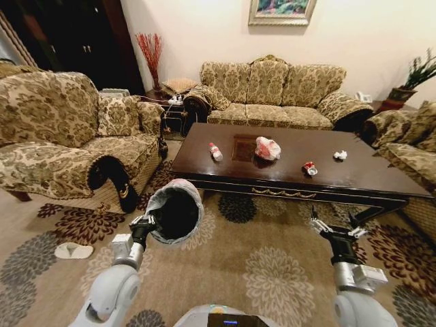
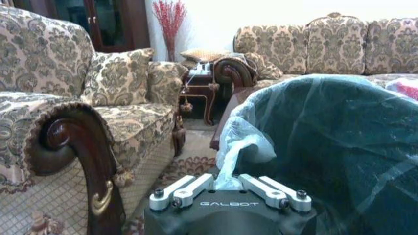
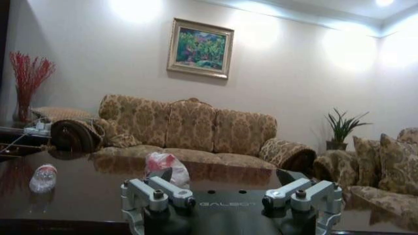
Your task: Move to the front of the table and place the trash on the table into the trash bin.
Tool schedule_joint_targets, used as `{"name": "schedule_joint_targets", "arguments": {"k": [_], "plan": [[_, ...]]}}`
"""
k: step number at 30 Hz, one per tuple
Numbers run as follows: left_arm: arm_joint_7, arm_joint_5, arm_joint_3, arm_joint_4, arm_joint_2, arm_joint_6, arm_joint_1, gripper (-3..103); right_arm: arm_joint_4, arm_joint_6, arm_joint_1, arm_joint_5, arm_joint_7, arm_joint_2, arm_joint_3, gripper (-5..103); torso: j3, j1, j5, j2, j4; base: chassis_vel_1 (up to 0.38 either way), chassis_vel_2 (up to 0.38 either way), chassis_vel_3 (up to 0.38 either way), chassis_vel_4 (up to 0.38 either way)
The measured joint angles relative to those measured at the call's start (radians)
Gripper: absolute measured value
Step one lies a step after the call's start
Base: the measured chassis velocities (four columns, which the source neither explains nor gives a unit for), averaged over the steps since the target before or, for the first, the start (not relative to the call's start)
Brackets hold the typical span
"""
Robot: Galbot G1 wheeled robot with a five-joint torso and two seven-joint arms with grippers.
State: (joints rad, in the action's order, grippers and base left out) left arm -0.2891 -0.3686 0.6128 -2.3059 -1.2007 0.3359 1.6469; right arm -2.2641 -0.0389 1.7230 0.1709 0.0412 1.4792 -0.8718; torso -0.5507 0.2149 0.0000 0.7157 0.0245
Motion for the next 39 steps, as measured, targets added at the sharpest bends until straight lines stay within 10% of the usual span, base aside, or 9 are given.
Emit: {"name": "schedule_joint_targets", "arguments": {"k": [39], "plan": [[0.005,-0.001,0.004,-0.002,0.01,-0.006,-0.002,2,-0.011,0.013,-0.01,-0.009,-0.003,-0.002,0.009,100,-0.098,0.077,0.0,0.175,0.0,0.0,0.0,0.0,0.0]]}}
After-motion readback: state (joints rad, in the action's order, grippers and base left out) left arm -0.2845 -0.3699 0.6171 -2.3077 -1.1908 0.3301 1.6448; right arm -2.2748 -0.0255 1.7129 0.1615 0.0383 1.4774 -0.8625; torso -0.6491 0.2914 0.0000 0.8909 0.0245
